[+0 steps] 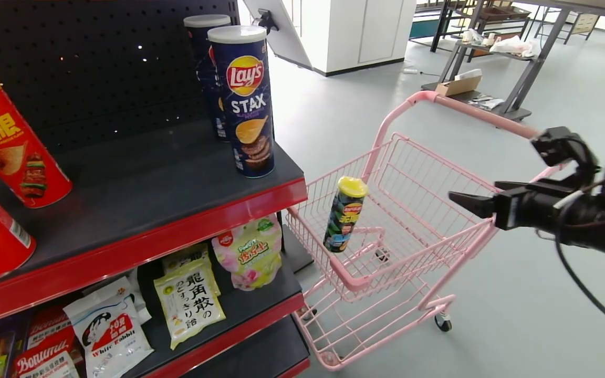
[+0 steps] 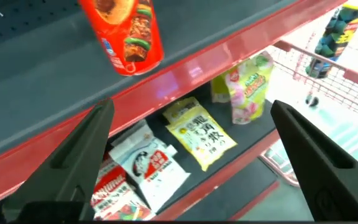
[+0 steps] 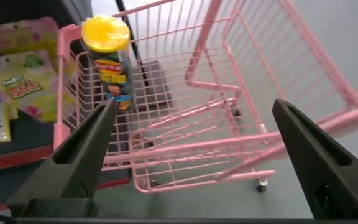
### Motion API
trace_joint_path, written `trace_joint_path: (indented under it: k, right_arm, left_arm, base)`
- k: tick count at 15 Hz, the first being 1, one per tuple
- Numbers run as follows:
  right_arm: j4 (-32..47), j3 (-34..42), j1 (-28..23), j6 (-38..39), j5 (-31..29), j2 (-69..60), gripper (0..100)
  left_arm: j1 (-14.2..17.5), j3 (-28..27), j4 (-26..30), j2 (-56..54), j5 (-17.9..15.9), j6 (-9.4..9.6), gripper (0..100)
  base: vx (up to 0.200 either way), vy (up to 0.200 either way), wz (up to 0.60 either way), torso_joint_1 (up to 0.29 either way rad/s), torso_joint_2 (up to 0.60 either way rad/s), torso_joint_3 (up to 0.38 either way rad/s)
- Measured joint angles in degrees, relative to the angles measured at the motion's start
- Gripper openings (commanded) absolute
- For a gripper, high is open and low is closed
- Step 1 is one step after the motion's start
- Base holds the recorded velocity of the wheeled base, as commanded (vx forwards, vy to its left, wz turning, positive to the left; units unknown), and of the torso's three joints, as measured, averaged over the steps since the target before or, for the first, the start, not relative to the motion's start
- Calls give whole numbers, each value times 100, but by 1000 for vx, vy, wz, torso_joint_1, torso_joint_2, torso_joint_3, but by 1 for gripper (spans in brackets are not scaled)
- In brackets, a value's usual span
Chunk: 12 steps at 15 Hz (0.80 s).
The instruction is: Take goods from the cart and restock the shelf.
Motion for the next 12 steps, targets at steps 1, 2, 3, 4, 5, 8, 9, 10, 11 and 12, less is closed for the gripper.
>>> trace_joint_path:
  k: [1, 2, 3, 4, 5, 8, 9, 10, 11, 12]
  right_arm:
    - [-246, -229, 256, 229, 115, 486, 100]
    - [-418, -494, 529, 400, 191, 916, 100]
    - [-519, -797, 742, 516, 241, 1319, 100]
    - [-569, -1067, 877, 562, 263, 1630, 100]
    - [-590, -1309, 970, 595, 279, 1925, 100]
    - [-599, -1660, 1204, 630, 304, 2531, 100]
    - [-601, -1720, 1221, 635, 301, 2655, 100]
    - [-601, -1744, 1228, 636, 299, 2738, 100]
    - [-599, -1779, 1241, 646, 304, 2821, 100]
    - [-601, -1858, 1246, 679, 305, 2926, 100]
  left_arm:
    - [-4, -30, 0, 116, -160, -35, 100]
    - [-6, -66, -6, 200, -227, -45, 100]
    - [-6, -105, -6, 302, -283, -45, 100]
    - [-4, -143, -13, 411, -307, -43, 100]
    - [-6, -166, -20, 493, -325, -38, 100]
    - [-1, -193, -22, 650, -373, -32, 100]
    - [0, -196, -20, 672, -369, -32, 100]
    - [0, -199, -20, 686, -362, -29, 100]
    - [0, -199, -22, 697, -358, -29, 100]
    - [0, -199, -20, 708, -354, -29, 100]
  base:
    - [0, 0, 0, 0, 0, 0]
    - [0, 0, 0, 0, 0, 0]
    - [0, 0, 0, 0, 0, 0]
    - [0, 0, 0, 0, 0, 0]
    - [0, 0, 0, 0, 0, 0]
    - [0, 0, 0, 0, 0, 0]
    - [0, 0, 0, 0, 0, 0]
    - [0, 0, 0, 0, 0, 0]
    - [0, 0, 0, 0, 0, 0]
    - [0, 0, 0, 0, 0, 0]
